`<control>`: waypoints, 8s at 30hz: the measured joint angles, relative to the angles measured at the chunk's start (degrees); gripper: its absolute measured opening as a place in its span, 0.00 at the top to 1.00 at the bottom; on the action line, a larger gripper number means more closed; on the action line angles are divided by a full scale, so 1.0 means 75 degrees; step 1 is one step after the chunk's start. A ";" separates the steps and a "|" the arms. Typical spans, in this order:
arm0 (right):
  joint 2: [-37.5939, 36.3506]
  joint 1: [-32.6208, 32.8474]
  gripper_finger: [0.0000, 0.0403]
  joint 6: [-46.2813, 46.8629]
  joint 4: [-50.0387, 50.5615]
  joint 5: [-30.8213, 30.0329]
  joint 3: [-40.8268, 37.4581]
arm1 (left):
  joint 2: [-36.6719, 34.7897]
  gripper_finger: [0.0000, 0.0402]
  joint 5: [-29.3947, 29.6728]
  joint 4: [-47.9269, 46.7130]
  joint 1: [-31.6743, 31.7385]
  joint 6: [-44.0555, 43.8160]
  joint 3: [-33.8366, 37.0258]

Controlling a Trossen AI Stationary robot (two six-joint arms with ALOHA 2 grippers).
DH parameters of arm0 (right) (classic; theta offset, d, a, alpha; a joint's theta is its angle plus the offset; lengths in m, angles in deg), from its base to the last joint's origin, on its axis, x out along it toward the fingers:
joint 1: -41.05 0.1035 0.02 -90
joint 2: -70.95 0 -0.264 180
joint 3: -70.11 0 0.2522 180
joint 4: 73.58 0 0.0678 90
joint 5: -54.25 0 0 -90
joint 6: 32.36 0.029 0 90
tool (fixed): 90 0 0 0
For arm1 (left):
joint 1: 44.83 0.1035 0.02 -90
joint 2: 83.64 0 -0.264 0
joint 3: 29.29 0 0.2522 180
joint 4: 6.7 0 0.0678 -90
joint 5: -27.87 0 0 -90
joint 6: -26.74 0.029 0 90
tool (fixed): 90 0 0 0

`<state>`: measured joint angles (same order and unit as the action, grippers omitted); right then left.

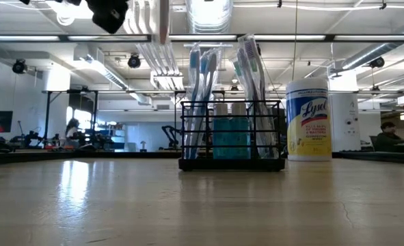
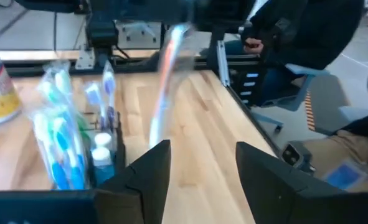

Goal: Pick & Place toothbrushing station
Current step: Put the orange toothbrush into the wire organizer, then return to Home Position

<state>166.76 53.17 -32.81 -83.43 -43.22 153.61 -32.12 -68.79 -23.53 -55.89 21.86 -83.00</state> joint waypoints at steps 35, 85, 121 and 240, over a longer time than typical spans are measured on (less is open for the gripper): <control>0.0056 0.0399 0.97 -0.1549 -0.0237 -0.0991 -0.1102 | -0.3184 0.95 0.2017 0.1629 -0.1634 -0.0720 0.3101; 0.0361 -0.0076 0.94 -0.0501 -0.2261 -0.1591 -0.2757 | -0.2861 0.95 0.1979 0.1628 -0.1642 -0.0697 0.3118; -0.0996 0.0606 0.65 -0.0723 0.0006 -0.1776 -0.1566 | -0.3186 0.94 0.1996 0.0865 -0.1645 0.0257 0.2879; -1.2116 -0.1385 0.98 0.1650 0.1554 -0.1608 -0.9224 | -0.6856 1.00 -0.2420 0.0649 0.3792 -0.0032 0.5130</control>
<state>75.89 42.78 -20.44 -71.78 -55.27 84.43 -83.54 -86.94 -18.66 -27.45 21.62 -44.52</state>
